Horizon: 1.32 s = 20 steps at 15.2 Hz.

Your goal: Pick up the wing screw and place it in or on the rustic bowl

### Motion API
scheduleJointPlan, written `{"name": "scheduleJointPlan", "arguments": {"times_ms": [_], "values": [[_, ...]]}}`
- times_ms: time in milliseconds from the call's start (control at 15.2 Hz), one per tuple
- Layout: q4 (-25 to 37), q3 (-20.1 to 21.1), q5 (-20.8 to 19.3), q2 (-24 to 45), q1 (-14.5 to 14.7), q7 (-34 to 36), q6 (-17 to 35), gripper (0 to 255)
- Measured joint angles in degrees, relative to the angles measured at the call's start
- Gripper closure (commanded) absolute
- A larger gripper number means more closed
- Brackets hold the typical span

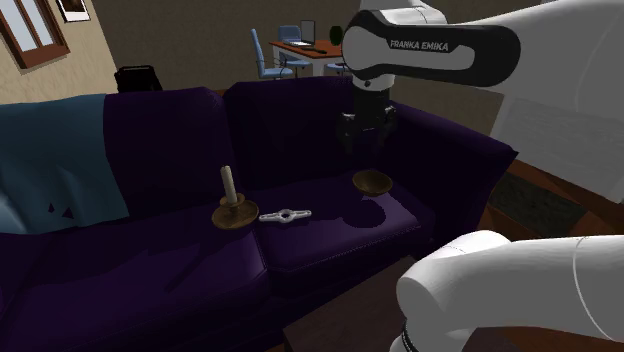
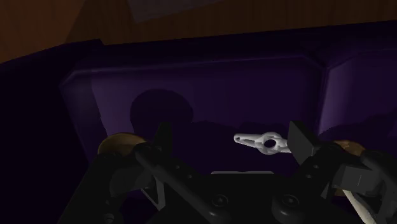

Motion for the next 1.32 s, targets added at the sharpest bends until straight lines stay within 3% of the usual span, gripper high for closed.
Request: {"name": "scheduleJointPlan", "arguments": {"times_ms": [132,528,1320], "values": [[0.0,-0.2,-0.1,0.7,0.2,-0.6,0.7,0],[-1.2,-3.3,-1.0,9.6,2.5,-7.9,10.4,0],[5.5,-7.0,1.6,34.5,7.8,-24.4,27.5,0]]}}
